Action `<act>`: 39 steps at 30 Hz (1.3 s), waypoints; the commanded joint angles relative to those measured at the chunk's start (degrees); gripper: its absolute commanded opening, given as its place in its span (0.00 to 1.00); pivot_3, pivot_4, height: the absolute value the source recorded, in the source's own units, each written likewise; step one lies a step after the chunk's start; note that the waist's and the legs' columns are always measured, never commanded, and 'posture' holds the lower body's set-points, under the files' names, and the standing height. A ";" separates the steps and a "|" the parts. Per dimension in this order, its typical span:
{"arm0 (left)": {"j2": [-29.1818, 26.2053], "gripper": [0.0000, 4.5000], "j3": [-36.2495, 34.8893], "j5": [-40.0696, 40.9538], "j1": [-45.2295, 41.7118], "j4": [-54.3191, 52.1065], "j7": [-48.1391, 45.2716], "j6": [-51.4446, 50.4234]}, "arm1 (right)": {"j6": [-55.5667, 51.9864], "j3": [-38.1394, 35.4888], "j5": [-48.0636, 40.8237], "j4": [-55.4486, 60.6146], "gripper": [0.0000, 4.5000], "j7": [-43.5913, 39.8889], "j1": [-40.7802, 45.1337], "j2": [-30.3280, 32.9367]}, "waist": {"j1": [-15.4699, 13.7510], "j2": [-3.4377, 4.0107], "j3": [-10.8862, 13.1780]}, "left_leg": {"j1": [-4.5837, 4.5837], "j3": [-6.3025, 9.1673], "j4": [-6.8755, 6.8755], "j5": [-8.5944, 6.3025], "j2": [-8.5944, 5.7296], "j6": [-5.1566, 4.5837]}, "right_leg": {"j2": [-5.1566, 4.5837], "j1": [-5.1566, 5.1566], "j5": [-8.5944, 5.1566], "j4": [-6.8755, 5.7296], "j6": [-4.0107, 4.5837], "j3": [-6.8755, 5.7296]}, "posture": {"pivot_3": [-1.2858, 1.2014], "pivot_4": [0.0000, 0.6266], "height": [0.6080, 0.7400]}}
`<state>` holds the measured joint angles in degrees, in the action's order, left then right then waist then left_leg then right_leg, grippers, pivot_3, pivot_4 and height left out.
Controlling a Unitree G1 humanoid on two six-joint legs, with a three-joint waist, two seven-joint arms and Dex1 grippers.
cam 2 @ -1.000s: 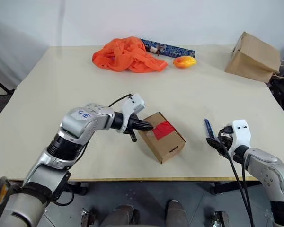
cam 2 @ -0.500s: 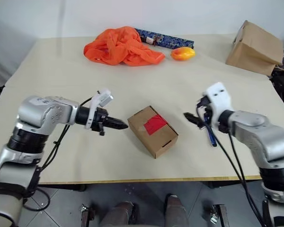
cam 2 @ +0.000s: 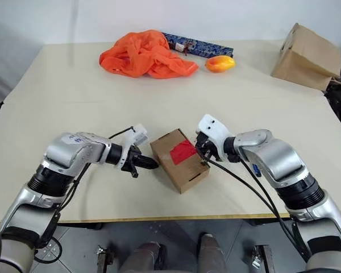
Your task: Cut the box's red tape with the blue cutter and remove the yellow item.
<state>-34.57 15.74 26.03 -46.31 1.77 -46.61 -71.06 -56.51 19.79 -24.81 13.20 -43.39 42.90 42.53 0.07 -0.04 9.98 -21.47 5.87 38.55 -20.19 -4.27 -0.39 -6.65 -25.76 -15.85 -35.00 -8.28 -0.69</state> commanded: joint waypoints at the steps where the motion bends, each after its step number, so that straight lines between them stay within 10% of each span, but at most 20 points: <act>1: -0.88 0.00 -1.22 -0.86 -1.16 0.10 0.19 1.16 | -1.10 -0.38 0.08 2.21 0.01 -0.62 1.76 -1.92 | 0.11 0.00 0.00 | 0.00 -0.02 0.07 -0.01 0.00 0.01 | 0.00 0.01 0.00 -0.02 0.00 0.00 | 0.52 0.24 1.00; 21: -8.38 0.00 -1.85 -7.11 -5.26 12.40 -2.67 10.01 | 0.60 -6.43 7.26 3.76 0.01 5.87 -1.23 -4.74 | 0.15 0.00 0.00 | 0.02 -0.05 0.55 -0.02 -0.06 0.04 | -0.02 -0.03 0.00 -0.57 0.01 0.04 | 0.52 0.24 1.00; 35: -3.48 0.00 -1.93 1.70 -8.67 2.74 -9.56 0.58 | -15.78 -14.00 -5.53 18.50 0.99 9.44 -3.22 -10.94 | 0.49 -0.01 0.00 | 0.05 -0.11 0.58 -0.04 -0.02 0.03 | -0.01 -0.05 0.00 -0.71 0.01 0.13 | 0.52 0.24 1.00; 39: -3.42 0.00 0.61 0.69 -7.35 1.34 -9.29 0.77 | -13.60 -10.98 -3.23 16.47 0.99 11.37 -5.01 -11.91 | 0.35 -0.01 0.00 | 0.13 -0.14 0.60 -0.02 -0.04 0.06 | -0.03 -0.05 -0.01 -0.86 0.02 0.21 | 0.52 0.24 1.00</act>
<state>-37.21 15.78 26.84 -54.03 4.76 -55.65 -70.01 -71.65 9.04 -28.94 29.03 -32.97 37.72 30.68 0.43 -0.05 9.98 -21.34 5.73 39.18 -20.21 -4.32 -0.33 -6.67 -25.81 -15.86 -35.86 -8.26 -0.48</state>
